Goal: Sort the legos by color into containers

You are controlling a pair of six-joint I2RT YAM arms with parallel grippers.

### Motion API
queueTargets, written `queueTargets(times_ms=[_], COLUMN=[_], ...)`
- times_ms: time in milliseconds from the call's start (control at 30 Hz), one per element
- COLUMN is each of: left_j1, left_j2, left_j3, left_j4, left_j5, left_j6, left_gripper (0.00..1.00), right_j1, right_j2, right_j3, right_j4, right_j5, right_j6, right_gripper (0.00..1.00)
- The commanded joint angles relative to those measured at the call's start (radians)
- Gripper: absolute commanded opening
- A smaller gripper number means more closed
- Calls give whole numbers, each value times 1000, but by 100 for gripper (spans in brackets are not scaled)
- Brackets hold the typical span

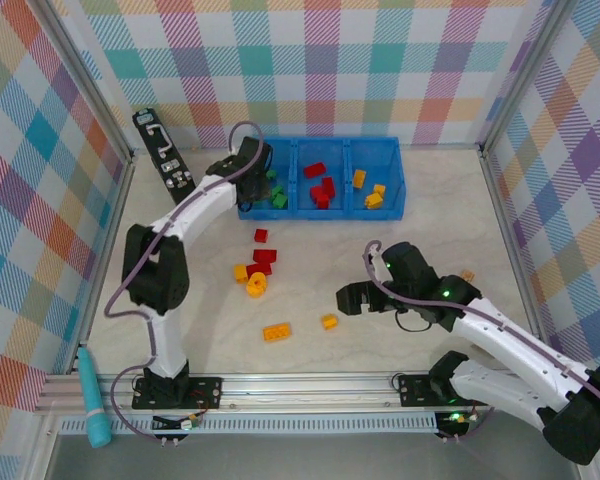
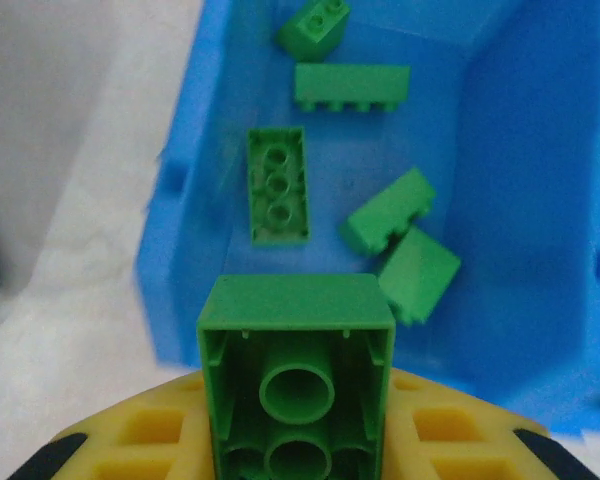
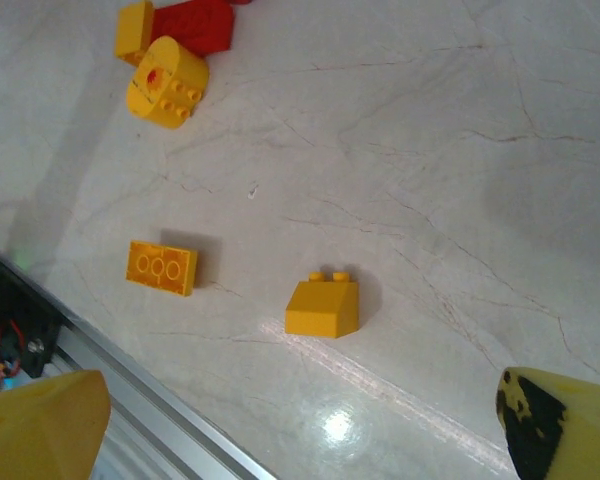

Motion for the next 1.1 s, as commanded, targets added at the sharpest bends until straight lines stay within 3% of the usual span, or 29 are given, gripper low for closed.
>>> queueTargets(times_ms=[0, 267, 467, 800, 1067], left_j1=[17, 59, 60, 60, 60], left_j2=[78, 204, 226, 171, 108], left_j3=[81, 146, 191, 269, 393], left_j4=[43, 112, 99, 44, -66], left_j5=[30, 67, 102, 133, 207], left_j6=[92, 54, 47, 98, 191], left_gripper=[20, 22, 50, 56, 63], right_j1=[42, 120, 174, 221, 286], right_j2=[19, 140, 249, 419, 456], right_j3=[-3, 18, 22, 51, 37], right_j4=[34, 91, 116, 167, 178], right_j5=[67, 116, 173, 178, 216], right_j6=[-64, -145, -203, -175, -97], right_gripper=[99, 100, 100, 96, 94])
